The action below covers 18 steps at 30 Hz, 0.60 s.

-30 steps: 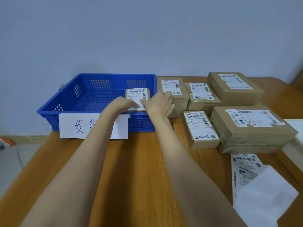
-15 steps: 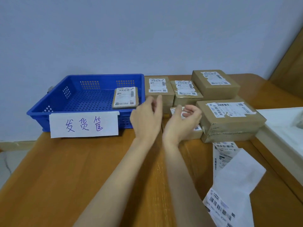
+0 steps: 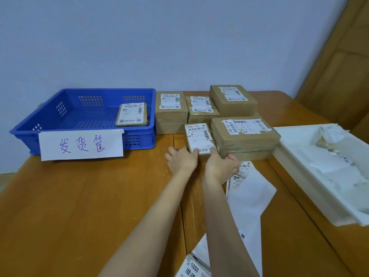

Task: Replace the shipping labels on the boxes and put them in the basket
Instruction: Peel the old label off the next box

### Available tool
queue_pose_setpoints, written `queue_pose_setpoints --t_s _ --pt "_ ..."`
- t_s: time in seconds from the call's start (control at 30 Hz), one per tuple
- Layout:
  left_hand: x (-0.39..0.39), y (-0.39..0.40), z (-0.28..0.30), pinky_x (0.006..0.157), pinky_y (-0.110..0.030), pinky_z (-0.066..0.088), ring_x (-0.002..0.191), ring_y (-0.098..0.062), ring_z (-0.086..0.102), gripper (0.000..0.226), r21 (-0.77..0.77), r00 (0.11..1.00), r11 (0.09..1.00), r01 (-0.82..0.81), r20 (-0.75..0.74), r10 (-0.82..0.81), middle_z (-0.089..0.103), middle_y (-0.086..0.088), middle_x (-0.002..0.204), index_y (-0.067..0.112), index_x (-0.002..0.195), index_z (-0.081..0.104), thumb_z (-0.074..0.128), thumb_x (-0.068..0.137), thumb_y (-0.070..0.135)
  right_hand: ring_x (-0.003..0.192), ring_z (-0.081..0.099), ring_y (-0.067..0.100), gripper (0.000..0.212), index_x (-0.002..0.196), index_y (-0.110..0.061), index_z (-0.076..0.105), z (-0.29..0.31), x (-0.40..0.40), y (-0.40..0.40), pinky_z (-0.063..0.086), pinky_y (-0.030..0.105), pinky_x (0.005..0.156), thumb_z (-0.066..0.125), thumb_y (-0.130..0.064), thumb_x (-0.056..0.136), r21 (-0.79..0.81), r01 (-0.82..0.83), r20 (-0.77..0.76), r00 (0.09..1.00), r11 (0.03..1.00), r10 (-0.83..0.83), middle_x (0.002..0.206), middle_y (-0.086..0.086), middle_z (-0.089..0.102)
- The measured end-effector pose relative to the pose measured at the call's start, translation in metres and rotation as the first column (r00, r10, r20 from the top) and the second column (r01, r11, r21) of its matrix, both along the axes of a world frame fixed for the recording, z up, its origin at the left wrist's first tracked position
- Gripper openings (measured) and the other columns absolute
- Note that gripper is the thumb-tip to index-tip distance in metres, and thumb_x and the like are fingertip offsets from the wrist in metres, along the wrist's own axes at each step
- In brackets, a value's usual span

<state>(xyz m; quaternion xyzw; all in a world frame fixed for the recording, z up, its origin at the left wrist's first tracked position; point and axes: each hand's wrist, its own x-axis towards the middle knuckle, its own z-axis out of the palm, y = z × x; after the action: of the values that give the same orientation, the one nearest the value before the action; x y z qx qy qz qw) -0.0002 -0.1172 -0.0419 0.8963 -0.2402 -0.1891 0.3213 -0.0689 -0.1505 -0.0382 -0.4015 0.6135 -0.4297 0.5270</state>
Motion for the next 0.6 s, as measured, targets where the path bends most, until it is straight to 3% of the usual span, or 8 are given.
queue_pose_setpoints --t_s 0.17,0.3,0.37,0.5,0.6 --pt "-0.008 0.009 -0.006 0.105 -0.039 0.037 0.134 -0.03 0.039 0.052 -0.192 0.997 0.98 -0.049 -0.068 0.037 0.05 -0.008 0.144 0.017 0.142 0.052 0.056 0.097 0.044 0.128 0.038 0.025 0.074 0.139 -0.004 0.033 -0.004 0.005 0.006 0.032 0.022 0.082 0.076 -0.026 0.083 -0.019 -0.073 -0.033 0.997 0.997 0.073 0.143 0.013 0.034" --pt "-0.018 0.019 0.001 0.093 -0.034 0.047 0.12 -0.024 0.056 0.049 -0.401 0.975 0.903 -0.151 -0.21 0.069 0.058 -0.006 0.136 0.014 0.141 0.048 0.062 0.097 0.03 0.127 0.041 0.026 0.068 0.137 -0.003 0.039 -0.004 -0.003 0.01 0.032 0.024 0.082 0.075 -0.027 0.084 -0.023 -0.108 -0.042 0.993 0.994 0.107 0.143 0.013 0.038" --pt "-0.02 0.026 0.004 0.09 -0.03 0.047 0.119 -0.022 0.057 0.047 -0.451 0.956 0.869 -0.202 -0.285 0.074 0.059 -0.006 0.135 0.013 0.14 0.05 0.063 0.096 0.025 0.122 0.048 0.027 0.062 0.13 -0.002 0.05 -0.006 -0.006 0.013 0.04 0.028 0.085 0.076 -0.031 0.082 -0.017 -0.13 -0.039 0.991 0.991 0.129 0.135 0.01 0.05" --pt "-0.019 0.046 0.008 0.097 -0.036 0.054 0.11 -0.021 0.061 0.043 -0.502 0.876 0.79 -0.353 -0.474 0.09 0.062 -0.009 0.131 0.012 0.135 0.053 0.066 0.094 0.018 0.093 0.058 0.021 0.053 0.11 -0.002 0.061 -0.008 -0.01 0.026 0.041 0.026 0.067 0.077 -0.041 0.078 0.004 -0.257 0.016 0.966 0.966 0.257 0.108 0.005 0.065" --pt "-0.017 0.064 0.01 0.092 -0.033 0.054 0.099 -0.019 0.057 0.04 -0.495 0.847 0.769 -0.404 -0.52 0.11 0.061 -0.01 0.128 0.009 0.133 0.053 0.065 0.095 0.016 0.093 0.06 0.02 0.049 0.107 -0.005 0.067 -0.006 -0.015 0.035 0.044 0.027 0.071 0.078 -0.042 0.077 0.007 -0.353 -0.023 0.935 0.936 0.353 0.106 0.005 0.067"
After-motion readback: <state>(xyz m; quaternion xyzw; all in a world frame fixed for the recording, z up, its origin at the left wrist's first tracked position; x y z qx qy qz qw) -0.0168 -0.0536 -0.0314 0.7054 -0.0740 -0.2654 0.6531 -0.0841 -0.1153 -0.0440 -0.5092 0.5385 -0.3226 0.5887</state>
